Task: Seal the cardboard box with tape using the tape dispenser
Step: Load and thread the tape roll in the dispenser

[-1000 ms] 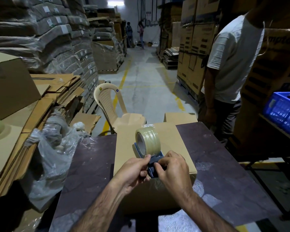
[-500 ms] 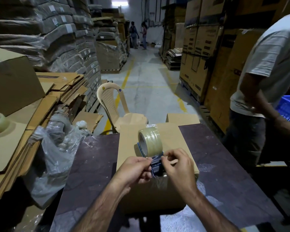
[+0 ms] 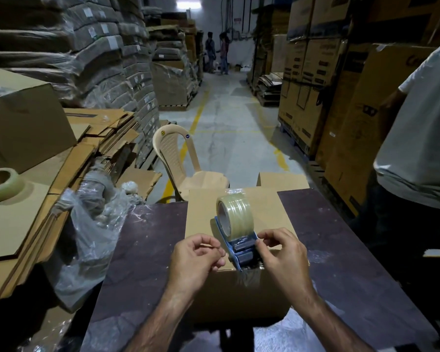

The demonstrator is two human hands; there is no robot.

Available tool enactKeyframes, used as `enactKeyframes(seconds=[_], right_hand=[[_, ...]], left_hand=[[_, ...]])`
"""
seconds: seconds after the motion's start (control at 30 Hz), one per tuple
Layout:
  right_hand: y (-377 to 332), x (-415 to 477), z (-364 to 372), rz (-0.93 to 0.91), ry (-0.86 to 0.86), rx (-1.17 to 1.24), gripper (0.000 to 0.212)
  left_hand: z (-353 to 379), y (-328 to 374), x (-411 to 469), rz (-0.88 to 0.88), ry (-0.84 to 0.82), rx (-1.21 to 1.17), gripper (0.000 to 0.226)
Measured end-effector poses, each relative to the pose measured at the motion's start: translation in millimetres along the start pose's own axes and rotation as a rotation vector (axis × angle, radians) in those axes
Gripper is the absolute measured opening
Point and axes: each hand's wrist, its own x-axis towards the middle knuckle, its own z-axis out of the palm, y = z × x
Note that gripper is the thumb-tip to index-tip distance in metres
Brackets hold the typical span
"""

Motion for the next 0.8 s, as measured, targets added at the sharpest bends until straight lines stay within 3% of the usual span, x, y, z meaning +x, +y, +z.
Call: enactKeyframes(seconds=[0.23,0.4,0.57,0.67,0.8], right_hand=[[5,1,-2,0.007,-0.001,0.013,0.014],[5,8,-2,-0.018,-0.012,0.028,0.013],[-1,13,-4,-0.037,-0.025,0.028,0.012],[-1,14,-5,-0.021,-0.023,0.036,0.011],[-1,13,-5,-0.005,-0.037,0.038,0.012]], left_hand=[[3,-3,0,-0.007,0.009,-0.047,0.006],[-5,-4,1,-0.008,0.056,0.003,0.023],[-19,-5,-1,-0.019,0.116,-0.006,0.011],[-23,-6,-3,-0.044,0.101,-0.014,0.021],[-25,-9,-6,-0.048,0.050,-0.003,0.015]])
